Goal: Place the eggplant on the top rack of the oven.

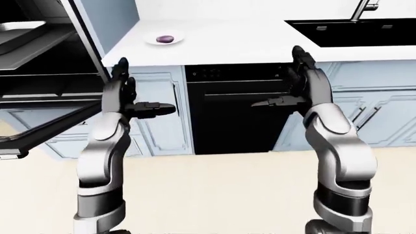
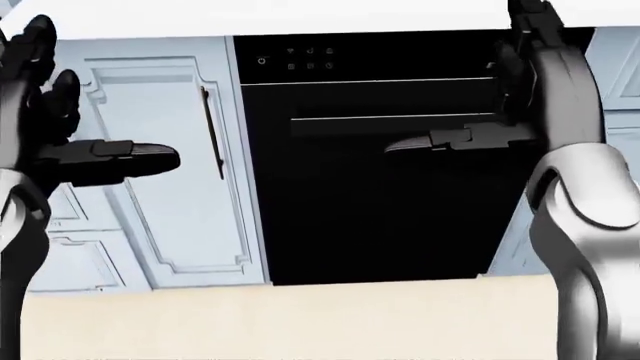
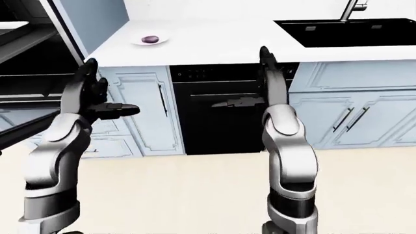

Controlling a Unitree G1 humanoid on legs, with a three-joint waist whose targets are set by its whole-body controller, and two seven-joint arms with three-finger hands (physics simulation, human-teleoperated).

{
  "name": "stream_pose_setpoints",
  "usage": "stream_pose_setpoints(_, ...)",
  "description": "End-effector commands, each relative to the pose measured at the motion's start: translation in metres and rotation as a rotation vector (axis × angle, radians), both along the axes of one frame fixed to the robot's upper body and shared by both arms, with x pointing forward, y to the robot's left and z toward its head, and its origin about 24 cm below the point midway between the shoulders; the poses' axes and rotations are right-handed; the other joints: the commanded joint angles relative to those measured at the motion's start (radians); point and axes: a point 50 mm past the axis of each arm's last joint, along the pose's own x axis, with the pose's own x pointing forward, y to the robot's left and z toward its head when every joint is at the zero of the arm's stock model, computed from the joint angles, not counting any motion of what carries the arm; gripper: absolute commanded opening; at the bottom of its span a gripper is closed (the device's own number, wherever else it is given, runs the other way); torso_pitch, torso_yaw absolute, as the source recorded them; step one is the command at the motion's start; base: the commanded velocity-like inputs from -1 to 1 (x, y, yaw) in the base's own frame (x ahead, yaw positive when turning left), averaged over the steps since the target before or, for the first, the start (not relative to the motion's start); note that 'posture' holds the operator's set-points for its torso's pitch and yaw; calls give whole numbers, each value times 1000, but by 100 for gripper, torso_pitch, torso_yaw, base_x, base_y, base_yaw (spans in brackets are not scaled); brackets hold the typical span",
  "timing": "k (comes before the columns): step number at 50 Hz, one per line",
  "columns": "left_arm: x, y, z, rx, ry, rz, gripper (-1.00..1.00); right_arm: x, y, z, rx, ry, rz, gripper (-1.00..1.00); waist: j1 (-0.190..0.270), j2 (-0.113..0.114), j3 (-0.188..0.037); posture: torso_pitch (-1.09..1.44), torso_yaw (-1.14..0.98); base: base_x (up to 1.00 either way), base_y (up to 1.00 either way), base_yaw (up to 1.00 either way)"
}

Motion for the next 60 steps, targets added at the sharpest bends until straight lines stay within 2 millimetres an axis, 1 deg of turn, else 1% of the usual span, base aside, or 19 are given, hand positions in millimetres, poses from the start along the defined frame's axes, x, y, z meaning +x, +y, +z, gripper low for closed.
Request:
stream_pose_setpoints(1, -3, 0, 29, -5, -92, -5, 100, -5, 2, 20, -4, -64, 12, 100, 0, 2, -22, 0, 0, 0, 0, 0)
stream_pose_setpoints(12, -14, 2, 58, 9, -141, -6, 100, -22, 2, 57, 6, -149, -4, 100, 1, 3, -15, 0, 0, 0, 0, 0)
stream_pose_setpoints(23, -24, 9, 76, -9, -178, 38, 100, -37, 4, 72, 41, -207, 22, 100, 0, 4, -8, 0, 0, 0, 0, 0)
stream_pose_setpoints(24, -25, 8, 77, -8, -177, 37, 100, -37, 4, 72, 40, -209, 25, 100, -2, 8, -30, 0, 0, 5, 0, 0)
stream_pose_setpoints(29, -26, 7, 80, -3, -182, 27, 100, -39, 9, 73, 34, -210, 46, 100, -4, 4, -5, 0, 0, 12, 0, 0)
stream_pose_setpoints(33, -26, 7, 81, -5, -185, 25, 100, -39, 7, 73, 35, -210, 45, 100, -6, -6, 1, 0, 0, 15, 0, 0)
stream_pose_setpoints(38, -27, 7, 81, -5, -184, 26, 100, -39, 6, 72, 39, -210, 41, 100, -8, 15, -3, 0, 0, 15, 0, 0)
stream_pose_setpoints(40, -27, 6, 81, -4, -185, 23, 100, -38, 6, 70, 41, -208, 39, 100, -10, 50, 0, 0, 0, 16, 0, 0)
stream_pose_setpoints(41, -27, 6, 81, -4, -184, 23, 100, -38, 6, 71, 42, -208, 38, 100, -13, 78, -3, 0, 0, 16, 0, 0)
stream_pose_setpoints(42, -28, 7, 81, -5, -184, 24, 100, -38, 6, 71, 43, -209, 39, 100, -11, 55, 0, 0, 0, 15, 0, 0)
stream_pose_setpoints(45, -27, 7, 82, -7, -186, 24, 100, -38, 6, 71, 45, -209, 39, 100, -9, 61, -3, 0, 0, 15, 0, 0)
stream_pose_setpoints(47, -28, 8, 84, -7, -187, 25, 100, -38, 6, 72, 46, -209, 39, 100, -8, 48, -9, 0, 0, 15, 0, 0)
stream_pose_setpoints(50, -28, 8, 84, -9, -189, 28, 100, -38, 6, 72, 46, -210, 38, 100, -2, 23, 0, 0, 0, 15, 0, 0)
stream_pose_setpoints(52, -28, 8, 85, -8, -189, 27, 100, -39, 6, 72, 44, -210, 36, 100, 3, -4, 1, 0, 0, 16, 0, 0)
stream_pose_setpoints(53, -29, 7, 84, -8, -189, 26, 100, -39, 5, 72, 44, -210, 36, 100, 6, -27, -4, 0, 0, 16, 0, 0)
stream_pose_setpoints(54, -29, 7, 85, -8, -190, 25, 100, -39, 6, 72, 43, -209, 36, 100, 8, -60, -15, 0, 0, 16, 0, 0)
stream_pose_setpoints(55, -30, 7, 86, -8, -191, 25, 100, -39, 6, 71, 42, -208, 37, 100, -1, -27, -5, 0, 0, 16, 0, 0)
stream_pose_setpoints(57, -29, 7, 85, -8, -189, 26, 100, -38, 6, 71, 42, -206, 37, 100, -1, -46, 1, 0, 0, 16, 0, 0)
stream_pose_setpoints(60, -29, 6, 85, -7, -189, 22, 100, -38, 7, 70, 41, -202, 36, 100, -6, -26, -5, 0, 0, 14, 2, 0)
